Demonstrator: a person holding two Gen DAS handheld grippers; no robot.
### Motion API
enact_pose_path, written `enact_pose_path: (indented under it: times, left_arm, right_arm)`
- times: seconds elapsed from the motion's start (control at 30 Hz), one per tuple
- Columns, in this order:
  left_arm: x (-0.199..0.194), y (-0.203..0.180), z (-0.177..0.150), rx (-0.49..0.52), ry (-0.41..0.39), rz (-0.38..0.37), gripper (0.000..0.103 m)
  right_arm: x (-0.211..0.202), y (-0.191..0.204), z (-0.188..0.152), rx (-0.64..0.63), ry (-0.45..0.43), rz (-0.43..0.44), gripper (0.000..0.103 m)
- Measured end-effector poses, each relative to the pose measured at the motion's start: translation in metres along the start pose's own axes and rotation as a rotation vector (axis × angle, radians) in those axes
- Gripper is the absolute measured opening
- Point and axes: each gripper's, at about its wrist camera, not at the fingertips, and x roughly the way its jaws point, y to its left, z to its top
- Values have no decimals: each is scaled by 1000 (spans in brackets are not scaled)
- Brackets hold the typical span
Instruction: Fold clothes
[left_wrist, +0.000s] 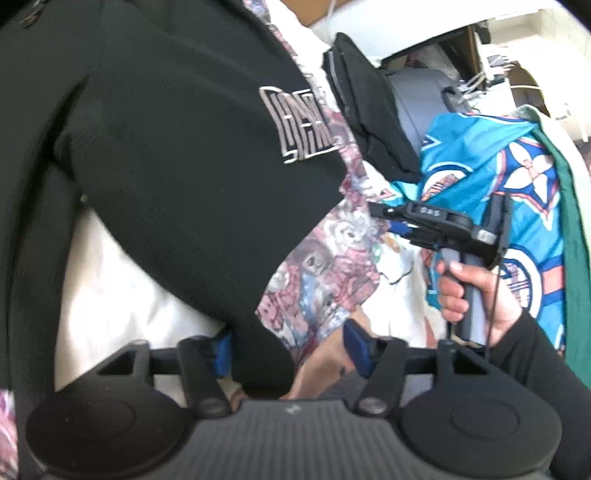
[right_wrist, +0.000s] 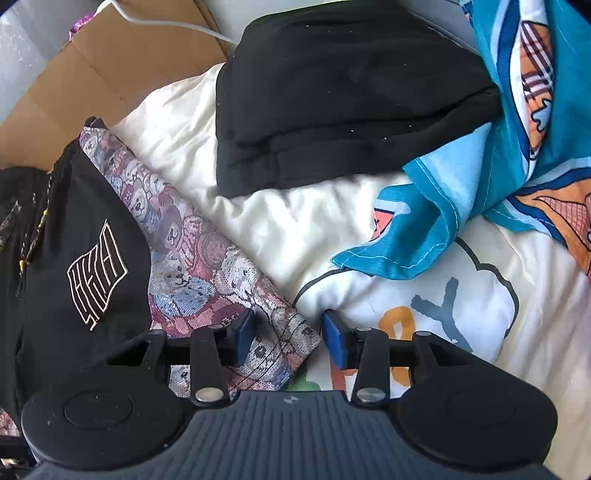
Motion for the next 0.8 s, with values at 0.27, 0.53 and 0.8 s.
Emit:
enact_pose_path:
  times: [0.27,0.53,0.8]
  left_arm:
    - [-24,-14,20,19,-15,-161,10]
    - [-27,-9,8,-8,28,-131,10]
    - [-14,11,-10,-22,78,18,15]
  right_arm:
    - [-41,10,12,-80,-53,3,3]
    - [-53,16,20,-106,-41,-84,9]
    - [-40,10,9,-98,-19,-132,36]
